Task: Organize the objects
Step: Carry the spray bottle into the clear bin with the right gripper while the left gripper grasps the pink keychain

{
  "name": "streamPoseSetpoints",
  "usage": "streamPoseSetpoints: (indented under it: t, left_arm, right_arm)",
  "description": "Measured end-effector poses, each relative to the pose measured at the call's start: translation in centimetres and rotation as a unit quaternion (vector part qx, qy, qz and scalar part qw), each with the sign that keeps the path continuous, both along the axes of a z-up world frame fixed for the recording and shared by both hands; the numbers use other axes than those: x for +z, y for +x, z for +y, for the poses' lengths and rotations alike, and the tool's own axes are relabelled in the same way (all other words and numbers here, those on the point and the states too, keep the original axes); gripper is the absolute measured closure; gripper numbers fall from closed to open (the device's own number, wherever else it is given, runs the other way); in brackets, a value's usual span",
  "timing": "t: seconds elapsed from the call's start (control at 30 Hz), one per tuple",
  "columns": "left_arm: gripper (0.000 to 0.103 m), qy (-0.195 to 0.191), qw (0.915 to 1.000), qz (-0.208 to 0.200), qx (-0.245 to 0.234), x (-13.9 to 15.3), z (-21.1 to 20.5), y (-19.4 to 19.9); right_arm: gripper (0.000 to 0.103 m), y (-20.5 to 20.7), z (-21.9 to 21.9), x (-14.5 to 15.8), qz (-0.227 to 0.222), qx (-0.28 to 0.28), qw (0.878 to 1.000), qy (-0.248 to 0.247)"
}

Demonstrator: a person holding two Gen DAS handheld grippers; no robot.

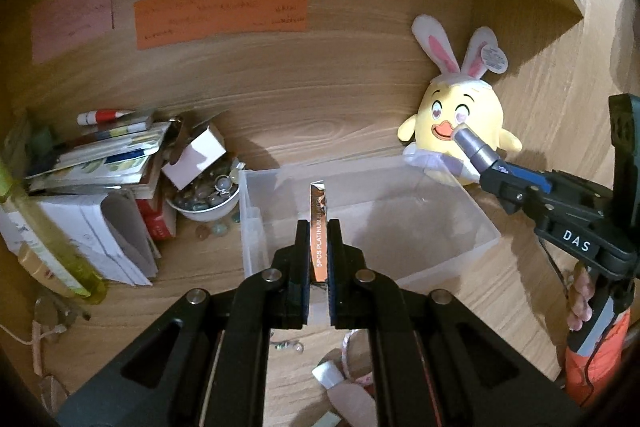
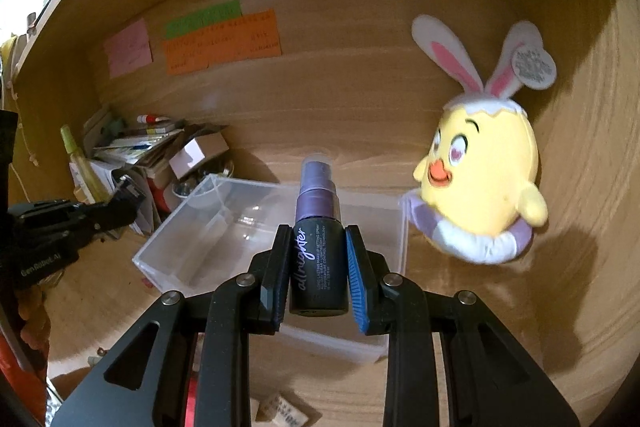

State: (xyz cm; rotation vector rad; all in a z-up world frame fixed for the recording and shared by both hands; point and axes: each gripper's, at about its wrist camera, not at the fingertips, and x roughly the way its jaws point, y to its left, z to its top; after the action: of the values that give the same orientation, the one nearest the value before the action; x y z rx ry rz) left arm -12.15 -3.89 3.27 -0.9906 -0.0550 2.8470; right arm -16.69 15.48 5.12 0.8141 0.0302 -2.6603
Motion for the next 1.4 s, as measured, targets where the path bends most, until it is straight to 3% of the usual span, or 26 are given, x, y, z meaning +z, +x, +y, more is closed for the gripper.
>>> streamPoseSetpoints:
  t: [0.33,0.77,1.4]
  left_arm:
    - [0.098,0.019,0.9991,-0.038,-0.006,-2.1,-0.2,-3.4]
    - [0.098,0.005,0.9966,-0.082,-0.013,-5.4,0.1,-6.0]
    - [0.098,-0.013,0.9939,-0.106,-0.027,-7.6,1.3,-7.3]
  right_arm:
    - [0.079,-2.8,-1.7,-1.4,-0.02,0.004,1.0,0.012]
    - [0.079,-5.4,-2.1,-4.9,-0.065,0.002,0.998,0.023]
    - [0.079,-6.4,-3.0,-7.8,-0.102,0.01,0.993,0.061]
